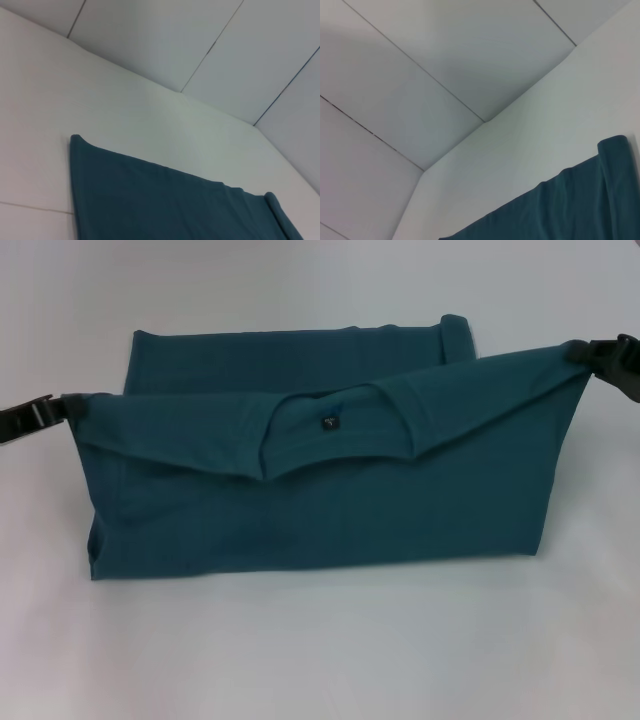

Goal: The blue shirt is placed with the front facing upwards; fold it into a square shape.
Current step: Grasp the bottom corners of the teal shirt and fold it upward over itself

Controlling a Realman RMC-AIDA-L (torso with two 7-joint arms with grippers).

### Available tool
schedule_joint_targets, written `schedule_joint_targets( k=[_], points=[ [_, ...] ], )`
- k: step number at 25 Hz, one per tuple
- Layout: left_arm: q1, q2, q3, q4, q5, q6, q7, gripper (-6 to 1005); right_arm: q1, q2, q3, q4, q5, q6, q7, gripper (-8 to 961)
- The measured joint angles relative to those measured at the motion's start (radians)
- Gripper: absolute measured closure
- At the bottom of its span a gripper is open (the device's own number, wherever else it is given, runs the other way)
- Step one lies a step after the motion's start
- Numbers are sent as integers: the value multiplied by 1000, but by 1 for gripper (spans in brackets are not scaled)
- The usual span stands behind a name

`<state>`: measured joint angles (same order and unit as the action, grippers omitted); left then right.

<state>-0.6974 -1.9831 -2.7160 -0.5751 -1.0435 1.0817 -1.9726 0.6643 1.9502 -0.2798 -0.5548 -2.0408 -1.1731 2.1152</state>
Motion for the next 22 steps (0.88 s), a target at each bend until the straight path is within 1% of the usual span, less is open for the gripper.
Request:
schedule_joint_targets(
  k=[4,9,16,22],
  points=[
    [-10,0,23,3,-1,-28,0,930,8,2,-21,0,0,31,-1,911],
    [-28,1,27,13,-1,-53,5,926,18,3,-34,7,-1,63,-2,911],
    [-57,17,32,52,5,-93,23,919,27,4,-42,14,-1,96,-7,911],
    [-72,19,54,54,7,-126,24,914,37,2,-49,27,-1,123,-16,912]
  ],
)
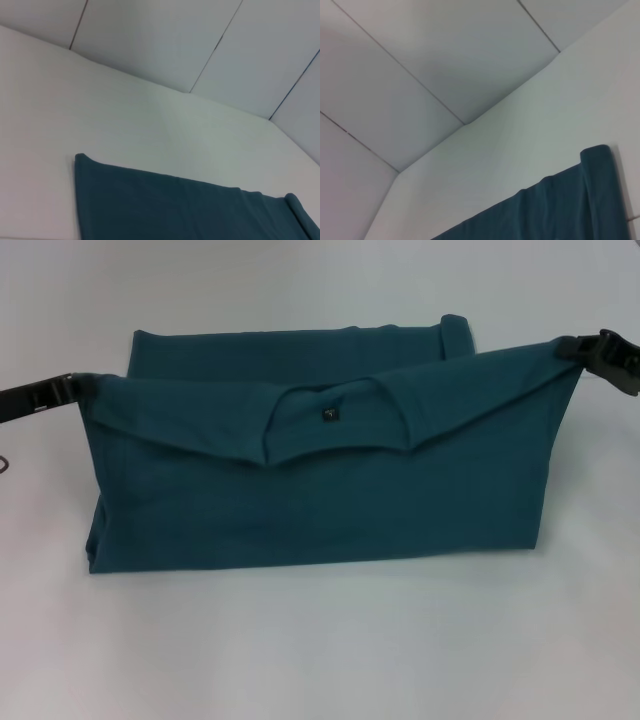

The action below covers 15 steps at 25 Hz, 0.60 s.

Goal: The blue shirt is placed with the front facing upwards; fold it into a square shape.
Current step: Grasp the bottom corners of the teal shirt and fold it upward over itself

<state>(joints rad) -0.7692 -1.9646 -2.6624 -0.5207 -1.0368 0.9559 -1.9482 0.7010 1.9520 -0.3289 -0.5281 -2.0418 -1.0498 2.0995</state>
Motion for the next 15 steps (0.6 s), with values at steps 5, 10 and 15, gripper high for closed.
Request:
schedule_joint_targets(
  k=[5,10,15],
  points=[
    [-8,4,13,4,0,-20,0,909,7,0,-5,0,0,19,-1,912],
    [-20,1,21,24,-1,-65,13,904,15,-2,-7,1,0,34,-2,912],
    [-21,-28,27,18,-8,-109,28,900,20,3,-19,22,0,66,-1,894]
  ],
)
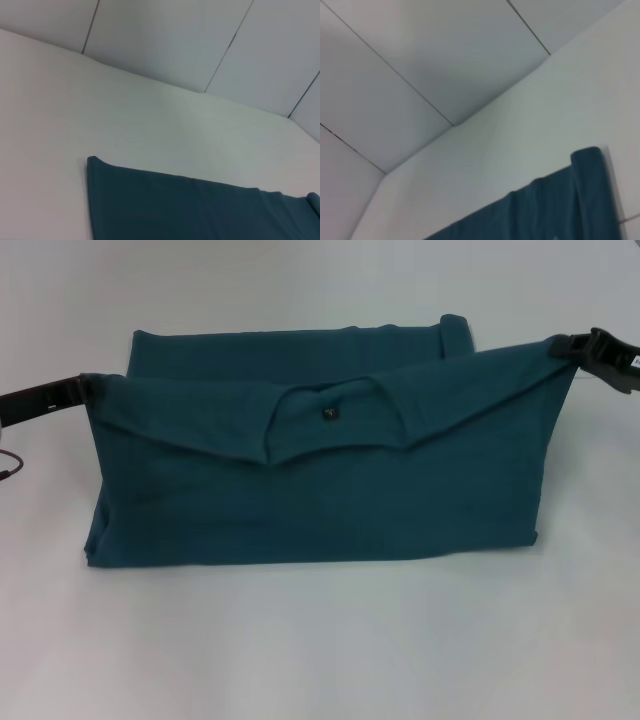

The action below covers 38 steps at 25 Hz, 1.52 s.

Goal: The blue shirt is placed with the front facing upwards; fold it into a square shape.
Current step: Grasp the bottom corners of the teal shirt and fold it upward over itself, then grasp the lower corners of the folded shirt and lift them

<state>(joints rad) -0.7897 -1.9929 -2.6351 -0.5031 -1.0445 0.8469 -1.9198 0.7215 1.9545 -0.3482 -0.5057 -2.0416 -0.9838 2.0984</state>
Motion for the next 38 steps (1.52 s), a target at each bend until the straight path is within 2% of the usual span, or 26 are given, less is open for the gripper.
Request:
schedule_joint_targets(
  k=[8,12,15,17,18,19,22,23,25,27,30,34,38],
  points=[
    [2,-24,26,-7,3,-63,12,892,26,11,-106,47,-1,131,-11,866],
    [6,-28,26,-11,1,-94,17,889,40,14,-160,50,-2,173,-10,852],
    [5,-29,27,-13,6,-117,30,886,48,14,-169,50,-3,202,-1,724],
    [8,-28,33,-20,10,-118,31,819,45,10,-169,43,-4,206,1,639],
    [31,-24,60,-43,17,-87,7,785,27,0,-170,29,-9,169,8,595],
    [31,-24,60,-43,17,-87,7,751,27,0,-170,29,-9,169,8,550],
    [104,-22,151,-128,51,7,-113,643,-31,-17,-174,-19,-13,38,54,417],
    [131,-23,183,-166,71,37,-166,603,-59,-20,-177,-47,-12,-11,74,337],
    [196,-35,255,-258,119,90,-287,521,-107,-22,-179,-90,-13,-83,98,177],
    [249,-58,308,-349,164,129,-386,440,-151,-21,-178,-125,-11,-122,111,155],
    [292,-93,351,-434,244,167,-485,378,-188,-13,-172,-152,-6,-149,127,123],
    [276,-130,359,-448,377,172,-533,295,-201,-11,-172,-154,-4,-158,132,113],
    [260,-144,352,-444,432,161,-551,294,-201,-9,-178,-153,-4,-160,132,113]
  ],
)
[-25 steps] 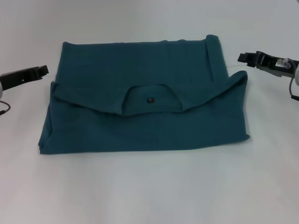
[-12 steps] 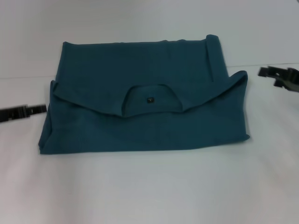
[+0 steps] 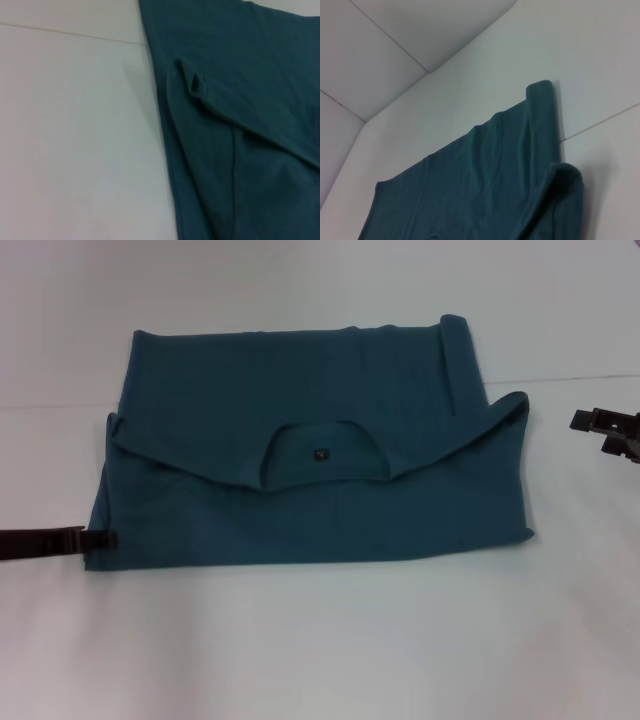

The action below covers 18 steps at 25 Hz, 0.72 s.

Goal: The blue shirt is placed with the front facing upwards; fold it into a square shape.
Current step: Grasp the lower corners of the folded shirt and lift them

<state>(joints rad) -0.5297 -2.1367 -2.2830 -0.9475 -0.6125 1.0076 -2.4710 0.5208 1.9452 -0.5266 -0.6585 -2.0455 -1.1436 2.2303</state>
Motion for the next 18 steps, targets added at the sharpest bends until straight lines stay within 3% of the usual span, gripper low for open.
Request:
schedule_joint_targets(
  k=[12,18],
  points=[
    [-49,4,3,74,-5,-8,2,308,4,7,-1,1,-4,-2,-3,115],
    [-54,13,0,78,-14,9,13,378,1,9,-1,1,-3,-3,-2,114]
  ],
)
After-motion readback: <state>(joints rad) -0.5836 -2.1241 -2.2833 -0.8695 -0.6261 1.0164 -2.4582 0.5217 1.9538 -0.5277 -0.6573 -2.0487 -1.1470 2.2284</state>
